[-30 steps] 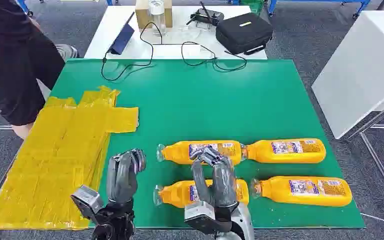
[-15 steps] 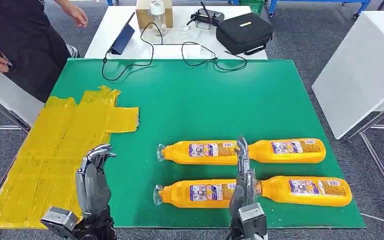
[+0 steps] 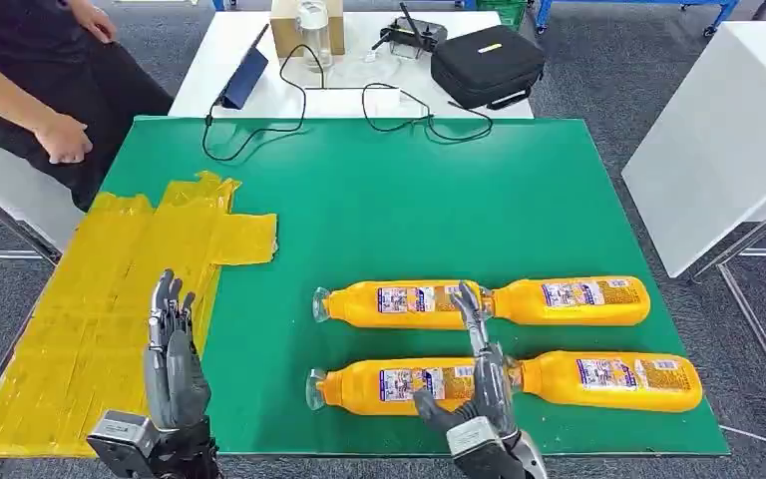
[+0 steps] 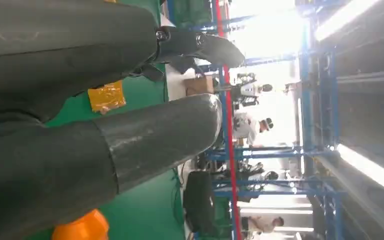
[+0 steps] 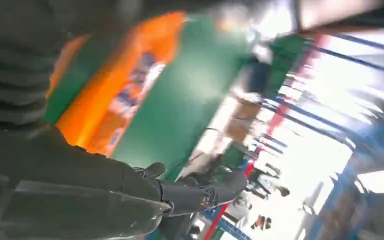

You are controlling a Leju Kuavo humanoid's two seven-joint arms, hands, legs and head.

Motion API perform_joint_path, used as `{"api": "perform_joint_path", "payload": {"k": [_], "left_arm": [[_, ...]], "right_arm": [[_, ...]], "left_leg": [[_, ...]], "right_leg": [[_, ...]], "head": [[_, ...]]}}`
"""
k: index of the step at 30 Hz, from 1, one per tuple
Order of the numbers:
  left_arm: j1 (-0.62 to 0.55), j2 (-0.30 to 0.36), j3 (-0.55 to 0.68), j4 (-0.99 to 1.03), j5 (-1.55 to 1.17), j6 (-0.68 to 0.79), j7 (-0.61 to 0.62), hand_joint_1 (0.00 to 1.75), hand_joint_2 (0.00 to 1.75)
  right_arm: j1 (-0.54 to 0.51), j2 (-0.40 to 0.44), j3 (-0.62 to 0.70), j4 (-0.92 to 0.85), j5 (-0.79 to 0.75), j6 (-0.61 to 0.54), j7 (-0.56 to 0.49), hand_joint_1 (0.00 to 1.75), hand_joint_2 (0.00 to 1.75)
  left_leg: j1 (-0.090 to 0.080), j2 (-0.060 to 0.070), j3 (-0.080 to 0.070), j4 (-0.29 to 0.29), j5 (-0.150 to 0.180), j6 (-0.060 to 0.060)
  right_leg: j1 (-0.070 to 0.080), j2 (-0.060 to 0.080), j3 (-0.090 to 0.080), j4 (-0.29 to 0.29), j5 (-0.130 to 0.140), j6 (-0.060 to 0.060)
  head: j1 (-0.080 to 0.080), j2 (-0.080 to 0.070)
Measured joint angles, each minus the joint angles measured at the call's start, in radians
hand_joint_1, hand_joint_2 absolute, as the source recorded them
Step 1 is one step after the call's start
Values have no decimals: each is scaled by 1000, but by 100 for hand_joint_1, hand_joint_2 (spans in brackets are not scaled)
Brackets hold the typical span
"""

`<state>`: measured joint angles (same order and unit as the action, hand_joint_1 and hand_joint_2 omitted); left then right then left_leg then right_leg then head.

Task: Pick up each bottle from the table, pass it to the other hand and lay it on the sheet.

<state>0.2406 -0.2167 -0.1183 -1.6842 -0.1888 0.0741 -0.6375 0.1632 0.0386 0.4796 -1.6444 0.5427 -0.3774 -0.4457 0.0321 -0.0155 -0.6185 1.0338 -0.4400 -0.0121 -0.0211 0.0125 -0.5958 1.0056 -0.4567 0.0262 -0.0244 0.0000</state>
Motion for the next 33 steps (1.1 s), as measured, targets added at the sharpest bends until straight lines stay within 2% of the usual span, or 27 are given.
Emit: {"api": "perform_joint_path", "payload": {"k": [2, 4, 8, 12, 15, 20, 23, 29, 33], "left_arm": [[1, 0, 3, 3, -3, -14, 15, 0, 0], [4, 0, 10, 10, 2, -25, 27, 0, 0], [-6, 0, 25, 32, 22, -60, 39, 0, 0], [-27, 0, 29, 50, 24, -67, 44, 0, 0], [-36, 1, 33, 57, 34, -71, 53, 0, 0], [-46, 4, 43, 73, 50, -93, 51, 0, 0], [-53, 8, 47, 88, 67, -105, 46, 0, 0], [-66, 13, 48, 116, 99, -119, 30, 0, 0], [-75, 16, 48, 128, 108, -122, 28, 0, 0]], "right_arm": [[31, -25, -19, -51, 192, 28, 116, 0, 175], [72, -48, -56, -124, 301, 54, 178, 0, 175], [121, -80, -155, -239, 381, 107, 209, 0, 175], [141, -116, -226, -271, 374, 121, 212, 0, 175], [157, -151, -274, -279, 331, 177, 218, 0, 175], [207, -249, -413, -340, 248, 399, 210, 0, 175], [254, -298, -558, -385, 170, 542, 148, 0, 175], [336, -310, -816, -471, 176, 760, 69, 0, 175], [360, -296, -938, -515, 204, 833, 47, 0, 175]], "left_leg": [[0, -1, 0, 0, 0, 0], [0, -1, -1, 0, 0, 0], [-1, -1, 0, 0, -1, 1], [-1, -1, 0, 0, 0, 1], [-1, -1, 0, 0, 0, 1], [-3, -1, 0, 0, 0, 3], [-4, -1, 0, 1, -1, 4], [-5, -1, 0, 0, -2, 6], [-5, 0, 1, 0, -2, 6]], "right_leg": [[0, -1, 0, 0, 0, 0], [0, -2, 0, 0, 0, 0], [-1, -1, 0, 0, 0, 0], [-1, -1, 1, 0, 1, 2], [-2, -1, 1, 0, 1, 2], [-3, -2, 1, -1, 1, 2], [-5, -2, 1, -1, 1, 6], [-5, -2, 1, -1, 0, 7], [-5, -1, 1, -1, 0, 7]], "head": [[0, 0], [1, 0], [0, 0], [0, 0], [0, 0], [0, 0], [0, 0], [0, 0], [0, 0]]}}
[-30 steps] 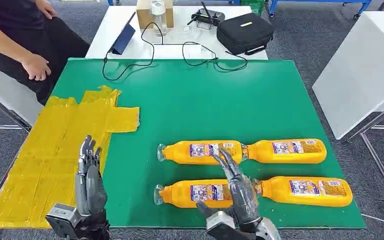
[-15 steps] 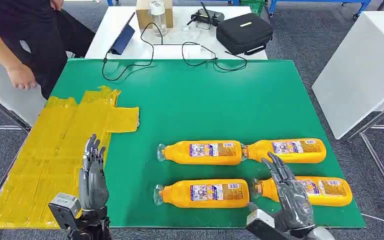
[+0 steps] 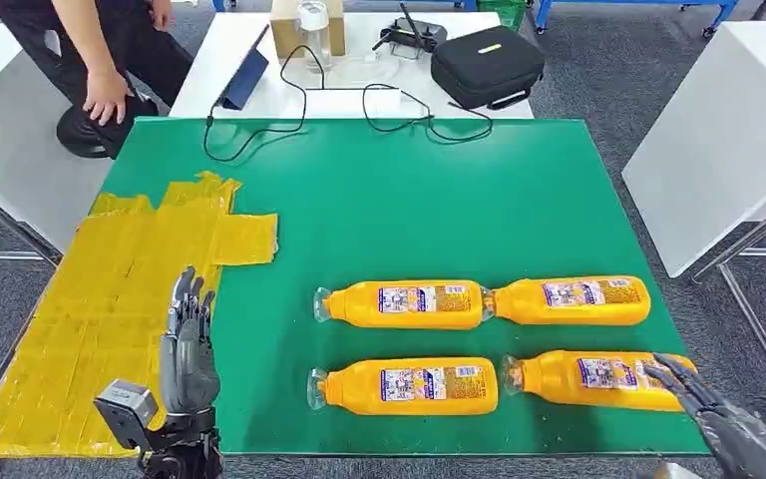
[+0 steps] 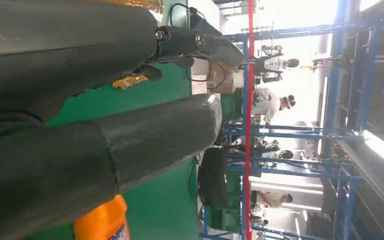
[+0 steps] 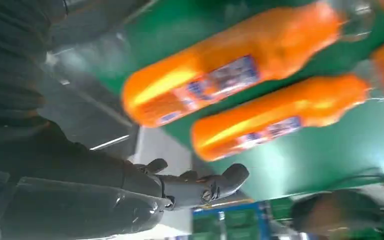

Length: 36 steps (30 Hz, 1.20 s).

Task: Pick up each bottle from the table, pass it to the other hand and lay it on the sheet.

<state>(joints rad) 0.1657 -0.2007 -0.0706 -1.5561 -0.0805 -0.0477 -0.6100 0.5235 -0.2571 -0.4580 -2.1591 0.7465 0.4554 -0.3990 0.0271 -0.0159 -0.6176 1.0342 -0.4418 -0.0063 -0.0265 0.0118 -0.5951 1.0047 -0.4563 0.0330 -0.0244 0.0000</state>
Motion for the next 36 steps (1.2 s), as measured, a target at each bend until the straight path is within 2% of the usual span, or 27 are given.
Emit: {"api": "perform_joint_path", "payload": {"k": [5, 10, 14, 19, 25, 30, 36], "left_arm": [[-3, 2, 0, 6, 6, 0, -1, 0, 0], [-7, 3, 0, 11, 6, -3, -1, 0, 0], [0, 6, 0, 17, 11, -19, -17, 0, 0], [3, 13, 0, 39, 20, -40, -45, 0, 0], [-3, 19, 0, 59, 27, -50, -48, 0, 0], [-20, 22, -1, 72, 30, -54, -48, 0, 0], [-32, 25, -2, 84, 37, -52, -47, 0, 0]], "right_arm": [[5, 20, -100, -32, 8, 37, -19, 0, 175], [6, 34, -143, -45, 36, 78, -20, 0, 175], [11, 50, -213, -66, 113, 163, -51, 0, 175], [12, 94, -257, -74, 222, 201, -81, 0, 175], [14, 129, -269, -74, 285, 200, -85, 0, 175], [15, 135, -251, -64, 380, 117, -59, 0, 175], [-23, 69, -190, 2, 359, 44, 7, 0, 175]], "left_leg": [[0, 0, 0, 0, 0, 0], [-1, 0, 1, 0, 1, 1], [-1, 0, 0, 0, 0, 1], [-1, 0, 0, 0, 0, 1], [-1, 0, 1, 0, 0, 1], [-1, 0, 1, 0, 0, 1], [-1, 1, 1, 0, 1, 2]], "right_leg": [[0, 0, 0, 0, 0, 0], [0, 0, 1, 0, 0, 0], [0, 0, 1, 0, 0, 0], [0, 0, 0, 0, 0, 0], [0, 0, 1, 0, 0, 0], [0, 0, 2, 0, 0, 0], [-1, 0, 2, 0, 0, 1]], "head": [[0, 0], [0, 0], [0, 0], [0, 0], [0, 0], [0, 0], [0, 0]]}}
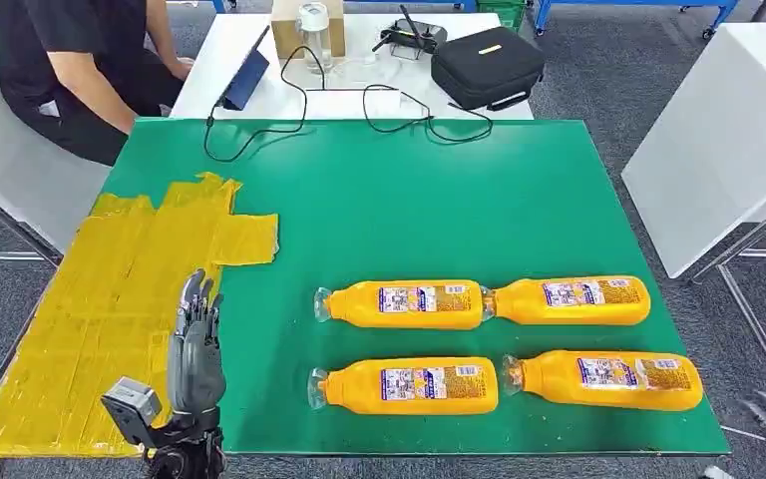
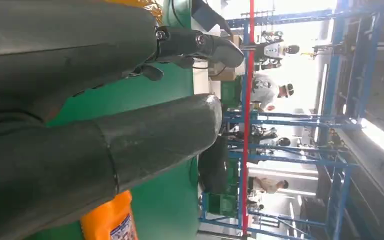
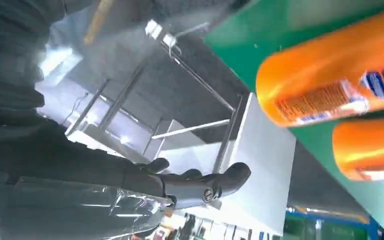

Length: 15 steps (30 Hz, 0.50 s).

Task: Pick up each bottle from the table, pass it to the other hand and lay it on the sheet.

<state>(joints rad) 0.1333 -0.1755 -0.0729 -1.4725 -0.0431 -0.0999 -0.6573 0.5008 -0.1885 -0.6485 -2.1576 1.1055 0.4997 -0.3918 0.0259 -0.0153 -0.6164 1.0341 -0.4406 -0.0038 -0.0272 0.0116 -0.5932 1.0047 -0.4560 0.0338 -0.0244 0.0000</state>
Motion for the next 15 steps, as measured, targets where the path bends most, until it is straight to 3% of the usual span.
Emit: {"api": "perform_joint_path", "payload": {"k": [6, 10, 15], "left_arm": [[-2, 3, -2, 9, 2, 2, 0, 0, 0], [-15, 3, -12, 17, 0, 5, 0, 0, 0], [-16, 3, -15, 24, 0, 17, 0, 0, 0]], "right_arm": [[-44, -71, 89, 83, -41, -98, 94, 0, 175], [-107, -129, 226, 194, -71, -200, 179, 0, 175], [-144, -189, 369, 268, -95, -238, 234, 0, 175]], "left_leg": [[0, 1, -1, 0, 0, 0], [0, 1, 0, 0, 1, 1], [0, 0, -1, 0, 2, 2]], "right_leg": [[0, 2, 0, 0, 0, 0], [0, 1, 0, 0, 1, 2], [0, 1, 0, 0, 1, 2]], "head": [[0, 0], [0, 0], [0, 0]]}}
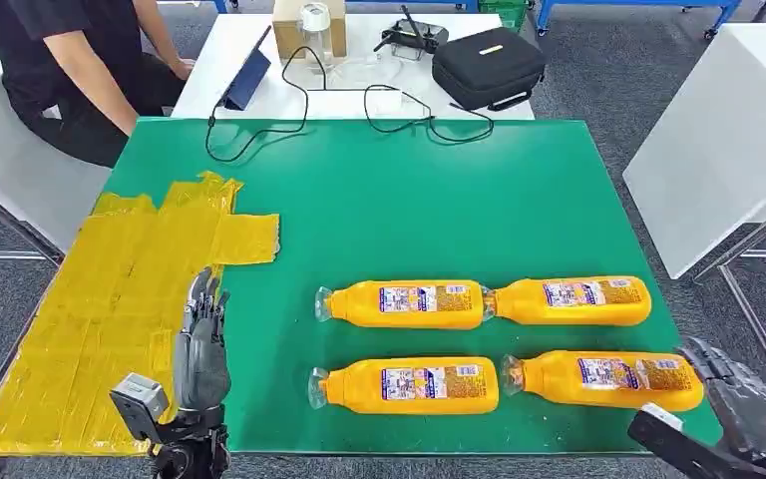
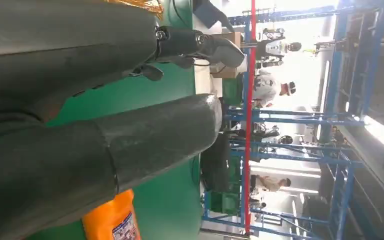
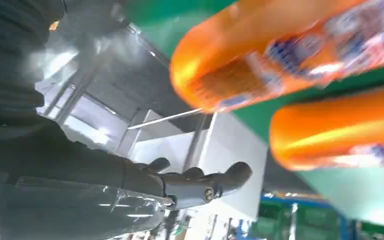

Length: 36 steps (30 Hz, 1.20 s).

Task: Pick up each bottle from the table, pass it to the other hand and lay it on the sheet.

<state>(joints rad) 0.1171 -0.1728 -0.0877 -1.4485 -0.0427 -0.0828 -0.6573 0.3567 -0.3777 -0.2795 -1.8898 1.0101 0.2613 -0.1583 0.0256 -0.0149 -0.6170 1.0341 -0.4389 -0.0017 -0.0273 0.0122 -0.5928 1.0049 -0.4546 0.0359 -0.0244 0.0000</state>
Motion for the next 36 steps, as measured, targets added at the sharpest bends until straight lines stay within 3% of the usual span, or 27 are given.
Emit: {"api": "perform_joint_path", "payload": {"k": [10, 22, 28, 36], "left_arm": [[1, 3, 1, 20, 13, -10, -6, 0, 0], [0, 8, 1, 40, 18, -16, -18, 0, 0], [-9, 13, 1, 53, 34, -20, -19, 0, 0], [-9, 14, 1, 58, 40, -12, -20, 0, 0]], "right_arm": [[-5, -66, 138, 39, -13, -11, 68, 0, 175], [7, -91, 178, 46, -18, -10, 86, 0, 175], [26, -143, 188, 46, -24, 11, 125, 0, 175], [-35, -170, 227, 121, 108, -14, 151, 0, 175]], "left_leg": [[-1, 0, -1, 0, 0, 0], [-1, 0, -1, 0, 0, 0], [-2, 0, -1, 0, 0, 0], [-2, 0, 0, 0, 0, 0]], "right_leg": [[-1, 0, -1, 0, 0, 0], [-1, 0, -1, 0, 0, 0], [-2, 0, -1, 0, 0, 0], [-2, 0, -1, 0, 0, 0]], "head": [[0, 0], [0, 0], [0, 0], [0, 0]]}}
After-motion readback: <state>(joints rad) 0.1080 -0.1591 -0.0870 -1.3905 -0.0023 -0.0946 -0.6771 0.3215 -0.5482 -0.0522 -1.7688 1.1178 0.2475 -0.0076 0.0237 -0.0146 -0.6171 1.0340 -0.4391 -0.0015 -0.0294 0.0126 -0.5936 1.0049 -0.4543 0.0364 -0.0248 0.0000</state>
